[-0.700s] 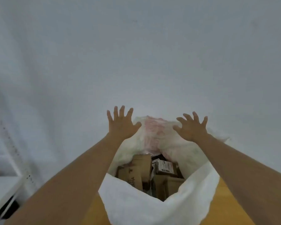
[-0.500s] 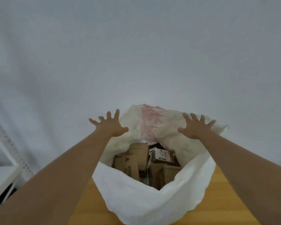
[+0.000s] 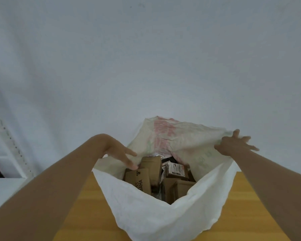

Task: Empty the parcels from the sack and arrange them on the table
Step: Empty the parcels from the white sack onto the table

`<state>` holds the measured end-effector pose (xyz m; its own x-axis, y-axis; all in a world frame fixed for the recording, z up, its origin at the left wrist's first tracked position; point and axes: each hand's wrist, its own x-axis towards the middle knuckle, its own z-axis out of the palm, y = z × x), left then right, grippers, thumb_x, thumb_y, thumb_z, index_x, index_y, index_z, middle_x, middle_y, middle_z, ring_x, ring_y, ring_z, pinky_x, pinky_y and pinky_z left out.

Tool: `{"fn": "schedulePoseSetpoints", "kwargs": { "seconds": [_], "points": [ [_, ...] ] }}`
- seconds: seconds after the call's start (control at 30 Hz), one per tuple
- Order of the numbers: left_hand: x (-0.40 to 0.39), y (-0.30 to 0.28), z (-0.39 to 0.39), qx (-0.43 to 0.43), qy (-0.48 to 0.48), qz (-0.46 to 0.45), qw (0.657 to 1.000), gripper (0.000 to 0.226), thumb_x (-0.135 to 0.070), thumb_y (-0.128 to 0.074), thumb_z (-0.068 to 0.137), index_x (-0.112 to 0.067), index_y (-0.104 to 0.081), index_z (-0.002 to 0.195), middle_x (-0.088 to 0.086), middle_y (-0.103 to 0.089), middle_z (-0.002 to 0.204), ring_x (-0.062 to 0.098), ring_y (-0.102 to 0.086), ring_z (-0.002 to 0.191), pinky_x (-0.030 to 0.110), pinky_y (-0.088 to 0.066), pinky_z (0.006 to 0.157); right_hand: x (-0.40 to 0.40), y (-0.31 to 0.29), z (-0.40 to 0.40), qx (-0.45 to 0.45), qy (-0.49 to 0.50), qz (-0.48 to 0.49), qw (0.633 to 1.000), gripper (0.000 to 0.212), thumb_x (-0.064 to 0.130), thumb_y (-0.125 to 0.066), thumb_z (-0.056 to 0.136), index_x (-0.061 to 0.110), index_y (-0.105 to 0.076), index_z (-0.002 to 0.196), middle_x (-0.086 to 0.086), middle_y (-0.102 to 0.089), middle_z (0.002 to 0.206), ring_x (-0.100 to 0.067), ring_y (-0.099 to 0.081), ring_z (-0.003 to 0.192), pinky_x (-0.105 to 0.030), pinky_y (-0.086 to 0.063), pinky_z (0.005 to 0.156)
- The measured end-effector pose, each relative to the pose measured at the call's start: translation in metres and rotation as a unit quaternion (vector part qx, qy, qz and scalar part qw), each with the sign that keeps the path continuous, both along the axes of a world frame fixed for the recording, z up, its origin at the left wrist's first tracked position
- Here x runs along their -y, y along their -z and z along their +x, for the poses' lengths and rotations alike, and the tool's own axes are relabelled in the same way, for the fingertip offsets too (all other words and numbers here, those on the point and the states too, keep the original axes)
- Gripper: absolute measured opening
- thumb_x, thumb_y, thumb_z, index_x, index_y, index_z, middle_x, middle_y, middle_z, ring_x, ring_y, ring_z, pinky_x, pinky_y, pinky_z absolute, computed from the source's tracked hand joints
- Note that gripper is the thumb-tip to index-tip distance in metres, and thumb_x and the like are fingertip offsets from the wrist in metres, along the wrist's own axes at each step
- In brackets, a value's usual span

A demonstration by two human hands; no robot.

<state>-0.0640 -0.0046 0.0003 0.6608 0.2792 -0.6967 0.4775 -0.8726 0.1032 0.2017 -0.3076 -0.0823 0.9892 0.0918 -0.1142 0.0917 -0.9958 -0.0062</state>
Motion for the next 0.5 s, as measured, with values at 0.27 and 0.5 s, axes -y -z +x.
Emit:
{"fn": "schedulePoseSetpoints", "kwargs": {
  "seconds": [0.27,0.5],
  "points": [
    [-0.01,0.001,-0.035,-0.088,-0.021,0.052,0.994,0.091,-0.006,-0.064,0.083,-0.051,-0.021,0.149,0.009,-0.008,0.163,0.038,-0.014,0.147,0.045,-0.049,0.095,0.015,0.012,-0.005,-0.024,0.027,0.118,0.992,0.051,0.043,-0.048,0.092,0.01,-0.051,0.131,-0.02,-0.035,0.133,-0.041,-0.044,0.12,-0.046,-0.046,0.097],
    [0.011,0.013,-0.026,-0.057,-0.047,-0.054,0.996,0.115,-0.027,-0.084,0.075,-0.04,0.0,0.154,0.006,-0.005,0.164,0.033,-0.016,0.148,0.042,-0.038,0.111,0.007,0.011,-0.025,0.032,-0.047,0.35,0.935,0.039,0.018,-0.032,0.1,-0.005,-0.056,0.12,-0.026,-0.055,0.124,-0.037,-0.052,0.108,-0.042,-0.042,0.091]
  ]
}}
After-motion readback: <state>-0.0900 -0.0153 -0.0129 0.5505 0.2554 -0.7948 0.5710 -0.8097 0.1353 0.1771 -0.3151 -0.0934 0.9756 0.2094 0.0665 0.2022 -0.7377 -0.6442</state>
